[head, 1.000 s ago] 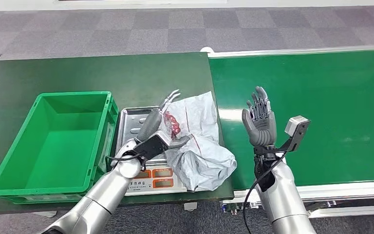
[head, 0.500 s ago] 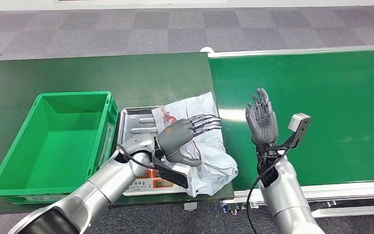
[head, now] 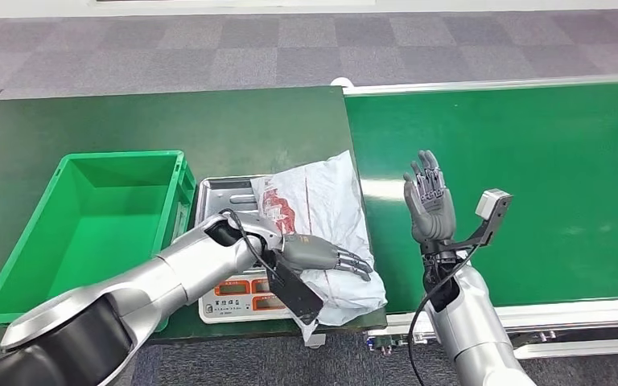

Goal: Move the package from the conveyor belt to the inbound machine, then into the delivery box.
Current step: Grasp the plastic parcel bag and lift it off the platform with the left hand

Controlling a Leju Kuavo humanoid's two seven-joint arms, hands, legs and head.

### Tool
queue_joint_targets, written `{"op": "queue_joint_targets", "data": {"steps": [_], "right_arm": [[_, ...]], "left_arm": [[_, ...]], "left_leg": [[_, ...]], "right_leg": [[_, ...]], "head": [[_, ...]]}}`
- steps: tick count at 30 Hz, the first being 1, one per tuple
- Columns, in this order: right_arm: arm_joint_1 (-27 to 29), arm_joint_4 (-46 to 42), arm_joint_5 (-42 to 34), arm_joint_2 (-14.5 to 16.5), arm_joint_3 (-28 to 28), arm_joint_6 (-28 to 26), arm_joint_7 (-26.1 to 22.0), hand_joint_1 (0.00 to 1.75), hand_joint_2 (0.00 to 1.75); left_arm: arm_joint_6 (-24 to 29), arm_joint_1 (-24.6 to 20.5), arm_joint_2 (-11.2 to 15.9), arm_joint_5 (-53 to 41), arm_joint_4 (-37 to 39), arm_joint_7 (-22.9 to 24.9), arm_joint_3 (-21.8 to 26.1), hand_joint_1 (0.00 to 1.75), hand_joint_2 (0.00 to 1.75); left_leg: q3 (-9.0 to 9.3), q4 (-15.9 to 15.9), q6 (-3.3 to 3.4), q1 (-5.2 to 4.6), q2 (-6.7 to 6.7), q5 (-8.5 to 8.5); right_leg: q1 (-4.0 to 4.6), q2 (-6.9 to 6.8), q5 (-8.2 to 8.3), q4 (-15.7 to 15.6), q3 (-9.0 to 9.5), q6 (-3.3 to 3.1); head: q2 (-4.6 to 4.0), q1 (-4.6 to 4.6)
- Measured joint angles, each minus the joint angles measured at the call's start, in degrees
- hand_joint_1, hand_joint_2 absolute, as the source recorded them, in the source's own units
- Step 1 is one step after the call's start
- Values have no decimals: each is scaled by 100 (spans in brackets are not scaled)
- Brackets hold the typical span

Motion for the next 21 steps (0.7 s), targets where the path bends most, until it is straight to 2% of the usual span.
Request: {"op": "queue_joint_targets", "data": {"steps": [1,5,10,17,21], "right_arm": [[-26,0,-19,1,31,2,17,0,175],[-111,-18,-71,14,162,14,33,0,175],[-64,-171,-81,26,324,34,18,0,175],[148,-475,-119,24,370,84,13,0,175],[220,-580,-121,24,370,97,13,0,175]], "left_arm": [[-76,-64,-61,44,158,63,-80,0,175],[-129,-239,-255,169,702,269,-240,175,175],[202,-331,-336,362,1120,378,-278,175,175],[1088,-369,-329,381,1225,402,-225,175,175],[1193,-384,-319,380,1223,417,-173,175,175]], "left_leg": [[1,0,0,0,0,0],[9,0,0,-1,-1,0],[17,-1,-1,0,1,3],[18,-2,-2,1,3,13],[17,-2,-1,1,3,15]], "right_leg": [[0,0,0,0,2,0],[-1,-1,1,0,11,1],[-1,0,2,0,15,0],[0,1,12,1,14,-7],[0,1,13,1,13,-7]], "head": [[-1,1],[-1,1],[-1,1],[-1,1],[-1,1]]}}
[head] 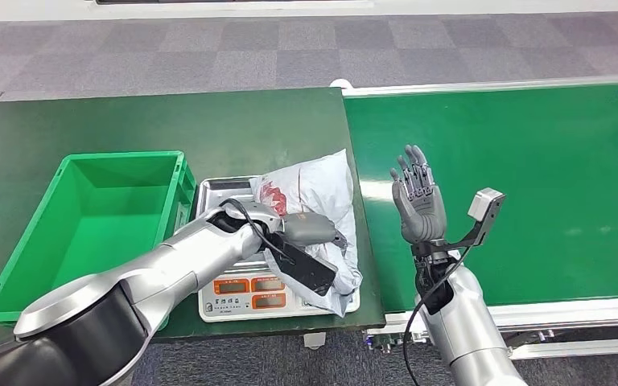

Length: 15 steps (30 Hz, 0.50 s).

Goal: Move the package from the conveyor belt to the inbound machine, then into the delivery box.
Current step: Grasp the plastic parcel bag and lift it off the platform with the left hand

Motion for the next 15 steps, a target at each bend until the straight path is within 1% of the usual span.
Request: {"op": "queue_joint_targets", "data": {"steps": [4,6,9,11,13,15], "right_arm": [[41,-57,0,0,0,2,0,0,175],[61,-85,1,0,0,4,1,0,175],[158,-178,2,-3,0,26,2,0,175],[282,-266,3,-18,0,64,-4,0,175],[433,-360,24,-45,-2,105,-20,0,175],[595,-461,66,-72,-17,146,-33,0,175]], "left_arm": [[29,-2,7,-3,-3,6,20,175,175],[170,-2,13,-35,-18,10,37,175,175],[728,-2,70,-272,-198,108,79,175,175],[1158,-2,169,-634,-501,308,109,175,175],[1549,2,327,-1226,-967,622,151,175,175],[1854,22,541,-1968,-1528,966,215,175,175]], "left_leg": [[0,0,0,0,0,1],[0,0,0,0,0,1],[-1,0,1,0,-1,1],[-3,0,1,0,-2,1],[-6,0,1,0,-3,1],[-9,-1,1,0,-2,0]], "right_leg": [[0,0,0,0,0,0],[0,0,0,0,-1,0],[0,0,0,0,-3,0],[0,-1,0,0,-5,1],[0,-2,0,0,-7,1],[0,-1,0,0,-9,1]], "head": [[0,0],[0,1],[0,-1],[0,-1],[0,0],[0,0]]}}
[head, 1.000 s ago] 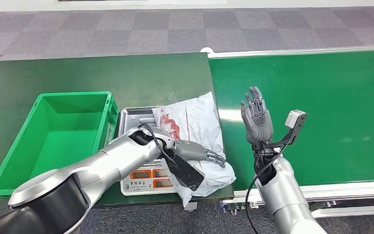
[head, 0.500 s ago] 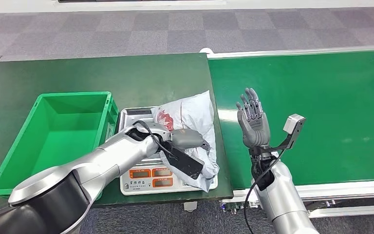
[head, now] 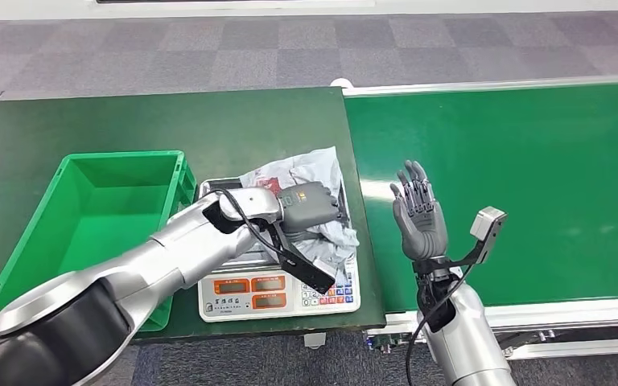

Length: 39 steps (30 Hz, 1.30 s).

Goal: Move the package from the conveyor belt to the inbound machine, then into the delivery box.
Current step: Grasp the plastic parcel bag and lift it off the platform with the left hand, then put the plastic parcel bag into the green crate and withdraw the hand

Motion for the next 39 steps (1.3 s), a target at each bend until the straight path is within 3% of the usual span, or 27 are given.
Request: {"op": "queue_joint_targets", "data": {"steps": [5,15,22,29,39], "right_arm": [[405,-289,49,-45,-127,65,20,0,175],[1137,-796,15,-168,-551,86,68,0,175],[1315,-1038,45,-171,-772,78,175,0,175],[1481,-1180,103,-169,-903,68,212,0,175],[1566,-1292,148,-121,-933,24,257,0,175]], "left_arm": [[308,259,675,-1084,-1346,352,330,175,175],[641,1346,1912,-703,-3072,155,1693,175,175],[1128,1741,2702,-1531,-3280,438,2550,175,175],[1567,1996,3302,-1687,-3284,512,3404,175,175],[2018,2474,3733,-1085,-3472,387,5174,175,175]], "left_leg": [[-3,-3,0,0,4,-1],[-16,-9,-1,0,5,-2],[-17,-11,-8,4,8,4],[-19,-11,-9,6,13,3],[-25,-13,-12,9,23,2]], "right_leg": [[0,4,-1,0,-8,-1],[0,5,-5,0,-21,-2],[4,9,-4,2,-27,-4],[6,15,-6,5,-31,-8],[10,27,-7,6,-41,-11]], "head": [[0,-1],[0,-1],[0,-2],[0,-1],[0,-2]]}}
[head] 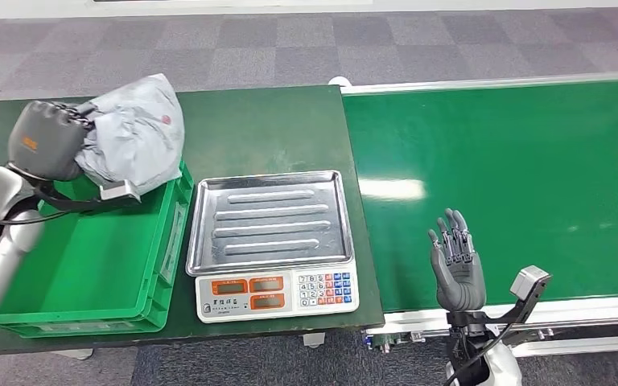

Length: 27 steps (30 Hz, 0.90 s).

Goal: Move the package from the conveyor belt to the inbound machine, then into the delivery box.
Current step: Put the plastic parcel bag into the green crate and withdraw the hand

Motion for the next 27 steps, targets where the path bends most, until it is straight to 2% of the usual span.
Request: {"op": "queue_joint_targets", "data": {"steps": [5,11,15,20,27], "right_arm": [[-1,-38,9,56,-60,-48,21,0,175],[5,-62,-9,68,-179,-14,13,0,175],[-2,-59,-25,68,-242,72,-11,0,175],[-22,-47,13,73,-252,93,-14,0,175],[-32,-47,60,86,-252,94,-4,0,175]], "left_arm": [[-194,551,140,406,-254,-374,875,175,175],[-410,1264,148,363,-477,-547,1458,175,175],[-992,1865,158,758,-745,-912,1717,0,175],[-1390,2291,151,718,-921,-1080,1816,0,175],[-1652,2337,42,680,-859,-1075,1726,0,175]], "left_leg": [[1,-1,-6,0,0,-4],[-2,-1,-5,-2,-4,-6],[-2,-1,-6,-3,-4,-8],[-2,-1,-7,-2,-9,-8],[1,-1,-8,1,-9,-6]], "right_leg": [[0,-1,-7,0,-3,-8],[-2,-6,-9,0,-1,-11],[-4,-6,-11,-1,-2,-10],[-3,-13,-13,-1,-1,-9],[0,-14,-10,-1,-1,-12]], "head": [[0,-1],[0,-2],[0,-1],[0,-1],[0,-1]]}}
